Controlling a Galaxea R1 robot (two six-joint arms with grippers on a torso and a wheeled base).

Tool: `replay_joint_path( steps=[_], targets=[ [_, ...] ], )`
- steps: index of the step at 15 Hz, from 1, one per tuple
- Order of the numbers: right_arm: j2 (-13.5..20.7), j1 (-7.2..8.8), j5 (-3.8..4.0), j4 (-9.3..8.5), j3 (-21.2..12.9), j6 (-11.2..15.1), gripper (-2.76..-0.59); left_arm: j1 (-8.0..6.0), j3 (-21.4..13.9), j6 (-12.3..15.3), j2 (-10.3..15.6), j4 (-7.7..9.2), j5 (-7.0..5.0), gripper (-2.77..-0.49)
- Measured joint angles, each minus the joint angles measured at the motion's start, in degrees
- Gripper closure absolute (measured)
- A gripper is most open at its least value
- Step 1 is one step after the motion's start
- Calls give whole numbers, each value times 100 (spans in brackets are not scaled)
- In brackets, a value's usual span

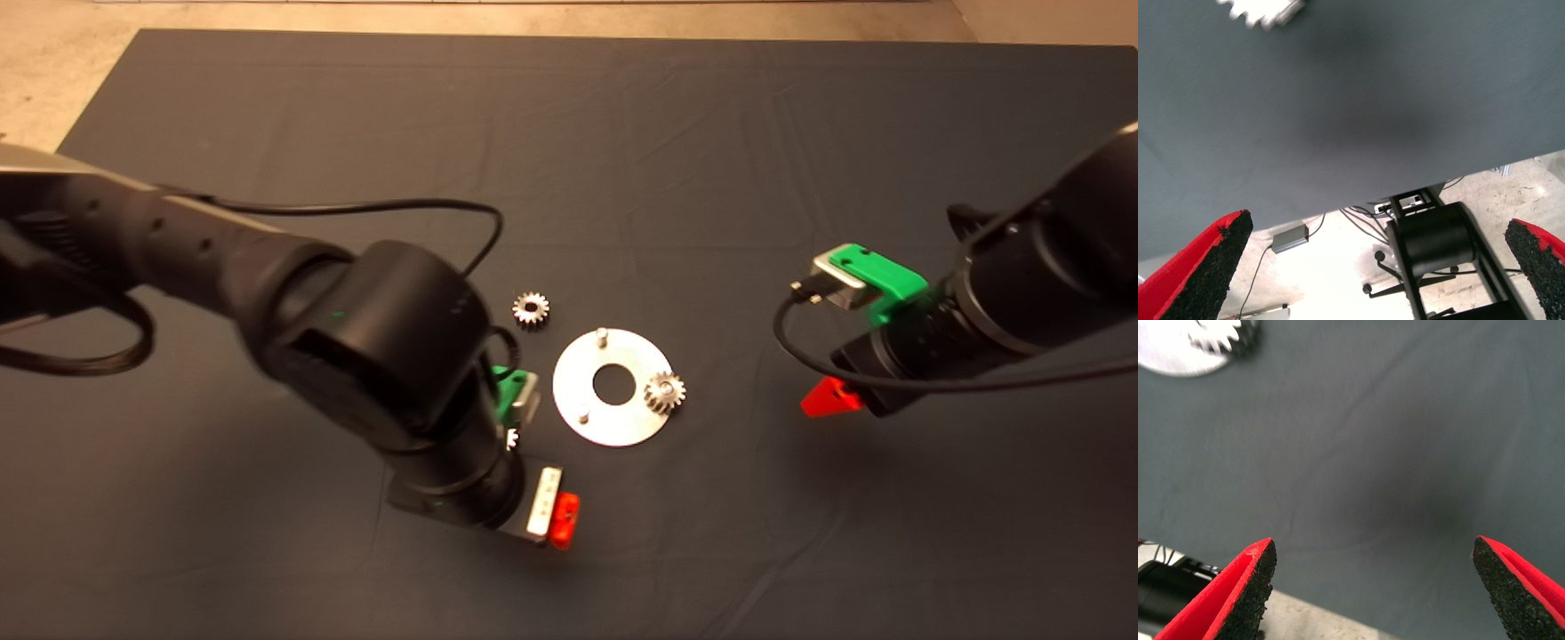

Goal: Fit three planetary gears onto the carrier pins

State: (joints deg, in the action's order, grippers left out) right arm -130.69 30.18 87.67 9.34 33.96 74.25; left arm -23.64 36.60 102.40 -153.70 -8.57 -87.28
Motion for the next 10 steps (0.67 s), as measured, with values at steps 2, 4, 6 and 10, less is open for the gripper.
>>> replay_joint_path(
  steps=[2, 4, 6, 10],
  targets=[
    [286, 0, 17, -91, -265, 101, -228, 0, 191, -33, -92, -57, 0, -276],
    [445, 0, 17, -188, -461, 157, -231, 0, 342, -94, -140, -162, -11, -276],
    [578, 5, -1, -281, -593, 193, -231, 0, 521, -118, -162, -253, -15, -276],
    [770, 16, 15, -366, -725, 215, -231, 29, 960, -135, -189, -338, -11, -276]
  ],
)
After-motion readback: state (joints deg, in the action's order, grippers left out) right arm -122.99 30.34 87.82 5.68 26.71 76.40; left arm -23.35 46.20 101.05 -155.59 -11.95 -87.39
